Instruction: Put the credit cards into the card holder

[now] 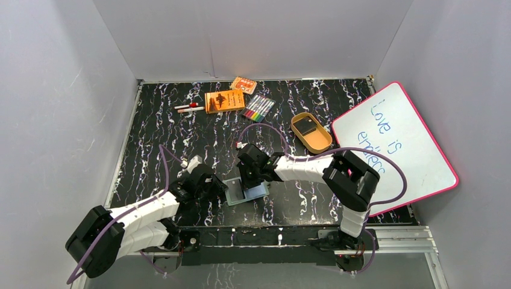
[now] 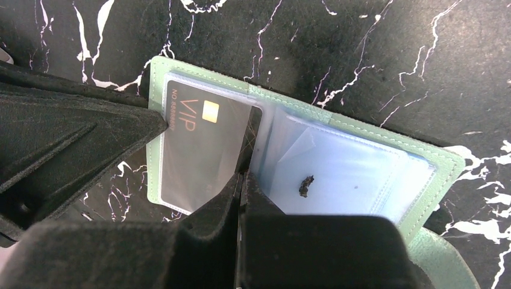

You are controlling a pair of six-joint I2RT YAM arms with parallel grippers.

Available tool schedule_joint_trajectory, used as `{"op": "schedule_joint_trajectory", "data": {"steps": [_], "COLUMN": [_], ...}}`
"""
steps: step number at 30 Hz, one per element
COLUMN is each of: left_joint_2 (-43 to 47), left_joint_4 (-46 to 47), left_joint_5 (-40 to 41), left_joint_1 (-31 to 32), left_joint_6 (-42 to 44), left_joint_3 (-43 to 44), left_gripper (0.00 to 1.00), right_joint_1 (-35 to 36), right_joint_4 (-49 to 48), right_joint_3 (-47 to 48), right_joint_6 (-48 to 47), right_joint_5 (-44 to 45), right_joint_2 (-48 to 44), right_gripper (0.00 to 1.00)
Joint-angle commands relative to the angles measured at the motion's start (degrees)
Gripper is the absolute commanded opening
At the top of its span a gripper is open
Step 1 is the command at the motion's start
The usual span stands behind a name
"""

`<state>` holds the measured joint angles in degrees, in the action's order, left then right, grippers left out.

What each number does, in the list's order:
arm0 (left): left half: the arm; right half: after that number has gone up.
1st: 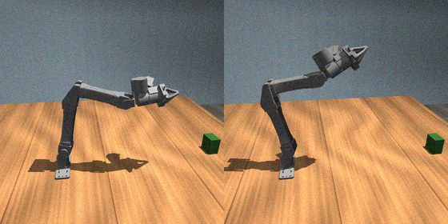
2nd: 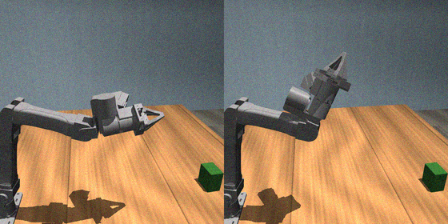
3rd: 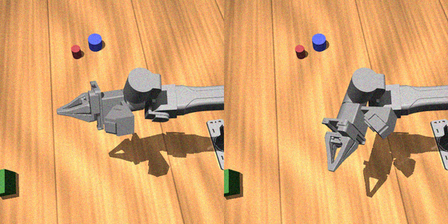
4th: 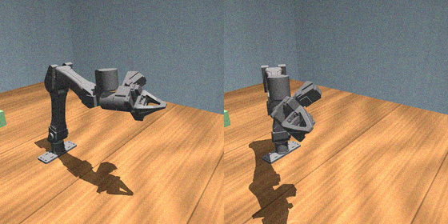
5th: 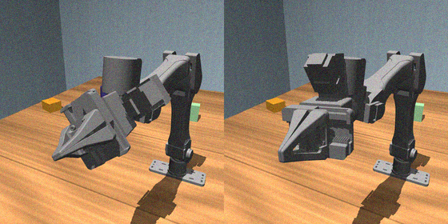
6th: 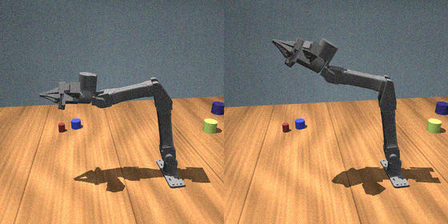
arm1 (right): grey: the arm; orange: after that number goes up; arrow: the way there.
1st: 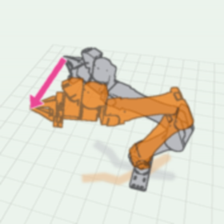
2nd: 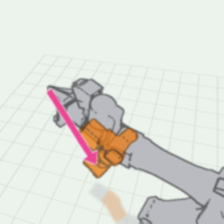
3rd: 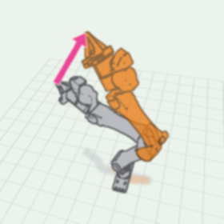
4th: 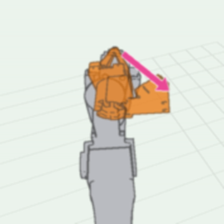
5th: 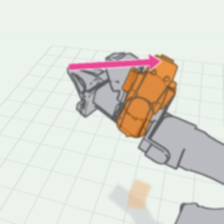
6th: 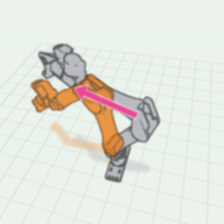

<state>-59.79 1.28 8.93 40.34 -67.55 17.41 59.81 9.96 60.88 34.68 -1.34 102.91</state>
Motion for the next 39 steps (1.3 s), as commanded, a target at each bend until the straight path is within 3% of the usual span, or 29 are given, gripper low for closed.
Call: {"op": "schedule_joint_trajectory", "data": {"steps": [1, 7, 13, 19, 23, 30, 36, 39], "left_joint_2": [1.15, 5.12, 10.15, 7.71, -1.31, -15.48, -19.09, -17.43], "left_joint_4": [-3.08, -8.81, -15.99, -10.99, -4.63, 1.65, -0.67, -3.42], "left_joint_5": [0.75, 3.69, 5.98, -4.29, -14.40, -21.94, -20.14, -16.98], "left_joint_1": [-0.17, -0.19, -0.30, -0.26, -0.26, 0.13, 0.36, 0.31], "left_joint_6": [0.13, 1.53, 5.95, 13.43, 16.36, 17.98, 19.77, 19.87], "left_joint_3": [-0.58, 1.83, 6.95, 11.74, 13.82, 15.75, 16.09, 14.83], "left_gripper": [0.20, 0.21, 0.36, 0.46, 0.46, 0.40, 0.37, 0.37], "right_joint_1": [0.35, -0.81, -7.68, -10.76, -10.69, -11.16, -16.89, -20.83], "right_joint_4": [-0.65, 2.61, -1.37, -9.42, -13.58, -5.69, -1.07, 0.59], "right_joint_3": [2.10, -0.02, -9.72, -17.62, -19.84, -19.26, -17.69, -15.90], "right_joint_6": [0.61, 0.93, 2.98, 6.04, 6.45, 6.50, 6.27, 6.76], "right_joint_5": [0.83, 5.20, 0.93, -7.52, -6.29, 3.24, 7.60, 9.66], "right_joint_2": [-2.59, -10.35, -18.47, -22.01, -24.66, -28.68, -34.21, -35.08], "right_gripper": [0.07, 0.22, 0.33, 0.38, 0.40, 0.39, 0.44, 0.52]}}
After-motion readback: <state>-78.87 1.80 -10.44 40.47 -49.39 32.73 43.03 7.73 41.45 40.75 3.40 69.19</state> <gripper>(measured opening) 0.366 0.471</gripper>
